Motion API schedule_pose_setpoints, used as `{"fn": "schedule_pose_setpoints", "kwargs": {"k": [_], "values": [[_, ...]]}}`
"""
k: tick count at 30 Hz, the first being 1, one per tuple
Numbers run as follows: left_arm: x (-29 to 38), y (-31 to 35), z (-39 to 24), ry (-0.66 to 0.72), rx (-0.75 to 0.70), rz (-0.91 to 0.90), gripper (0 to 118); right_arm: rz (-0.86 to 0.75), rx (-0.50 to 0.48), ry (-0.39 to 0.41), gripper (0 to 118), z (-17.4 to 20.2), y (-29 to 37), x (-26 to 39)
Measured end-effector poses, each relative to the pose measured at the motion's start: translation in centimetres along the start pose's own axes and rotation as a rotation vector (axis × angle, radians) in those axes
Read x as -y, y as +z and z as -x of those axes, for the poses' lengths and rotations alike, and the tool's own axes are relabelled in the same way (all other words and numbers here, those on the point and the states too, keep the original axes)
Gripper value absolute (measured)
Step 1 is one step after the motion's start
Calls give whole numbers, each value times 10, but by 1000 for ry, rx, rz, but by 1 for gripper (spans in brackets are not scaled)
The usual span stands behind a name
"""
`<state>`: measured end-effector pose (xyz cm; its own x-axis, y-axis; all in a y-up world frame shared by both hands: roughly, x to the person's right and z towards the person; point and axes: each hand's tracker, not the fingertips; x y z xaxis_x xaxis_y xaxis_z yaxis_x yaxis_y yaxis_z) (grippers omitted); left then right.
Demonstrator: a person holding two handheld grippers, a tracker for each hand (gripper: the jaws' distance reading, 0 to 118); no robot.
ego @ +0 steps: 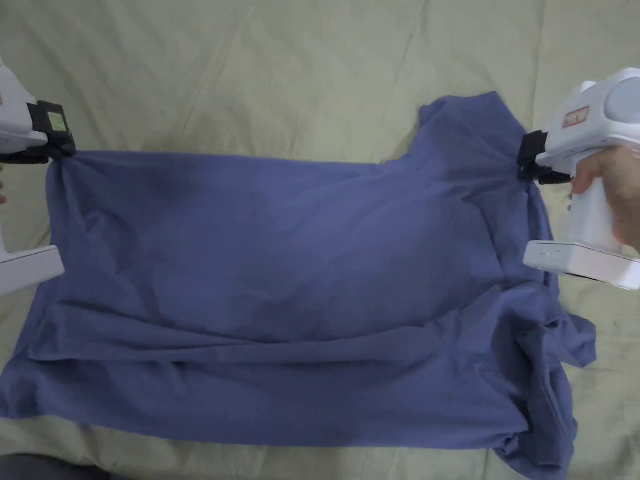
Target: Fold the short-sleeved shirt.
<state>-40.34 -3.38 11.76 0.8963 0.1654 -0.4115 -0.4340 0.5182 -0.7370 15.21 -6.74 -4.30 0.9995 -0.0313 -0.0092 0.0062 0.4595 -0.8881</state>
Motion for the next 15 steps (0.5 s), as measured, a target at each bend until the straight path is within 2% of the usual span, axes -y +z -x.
{"fn": "schedule_pose_setpoints", "kwargs": {"k": [7,15], "values": [[5,51,17,30,54,-60,0,-185,-116,99,2,-11,104,12],[53,123,56,64,104,-136,0,-300,-181,76,2,-47,205,92]]}}
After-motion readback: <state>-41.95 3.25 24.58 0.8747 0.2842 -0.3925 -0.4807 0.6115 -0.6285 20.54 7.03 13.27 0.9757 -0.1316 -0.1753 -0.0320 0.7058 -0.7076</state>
